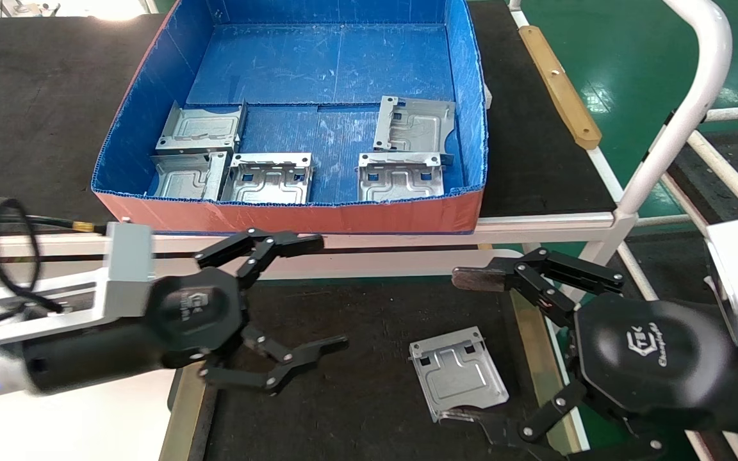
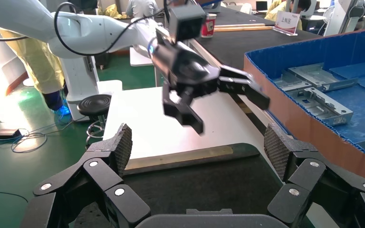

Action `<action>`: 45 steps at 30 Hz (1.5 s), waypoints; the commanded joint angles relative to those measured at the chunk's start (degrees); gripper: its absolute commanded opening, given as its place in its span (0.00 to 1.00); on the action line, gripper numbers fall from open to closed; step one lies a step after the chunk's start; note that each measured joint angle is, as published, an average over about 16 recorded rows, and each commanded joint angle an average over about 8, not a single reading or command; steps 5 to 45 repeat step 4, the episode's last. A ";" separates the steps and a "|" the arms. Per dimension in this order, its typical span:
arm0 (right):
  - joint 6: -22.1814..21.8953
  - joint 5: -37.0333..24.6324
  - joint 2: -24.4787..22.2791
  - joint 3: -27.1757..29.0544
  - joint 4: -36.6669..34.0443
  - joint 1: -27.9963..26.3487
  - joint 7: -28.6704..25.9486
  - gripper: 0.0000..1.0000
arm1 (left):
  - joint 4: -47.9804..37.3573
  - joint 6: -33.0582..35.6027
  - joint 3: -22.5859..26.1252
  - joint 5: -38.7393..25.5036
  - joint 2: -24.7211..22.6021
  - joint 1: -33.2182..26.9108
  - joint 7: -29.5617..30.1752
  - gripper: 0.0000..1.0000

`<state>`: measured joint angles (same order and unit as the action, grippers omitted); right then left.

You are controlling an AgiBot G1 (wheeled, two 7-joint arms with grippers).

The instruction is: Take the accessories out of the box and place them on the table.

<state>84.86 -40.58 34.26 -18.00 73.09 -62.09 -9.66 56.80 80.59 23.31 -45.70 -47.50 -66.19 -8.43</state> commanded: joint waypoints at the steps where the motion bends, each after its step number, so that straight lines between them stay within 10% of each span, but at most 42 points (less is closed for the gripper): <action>1: 0.00 0.00 0.00 -0.01 0.00 0.00 0.00 1.00 | 3.41 1.04 -1.48 0.78 2.54 0.94 3.90 1.00; 45: 0.00 0.01 0.00 -0.01 0.00 0.00 0.00 1.00 | 4.87 1.48 -2.12 1.11 3.62 1.34 5.56 1.00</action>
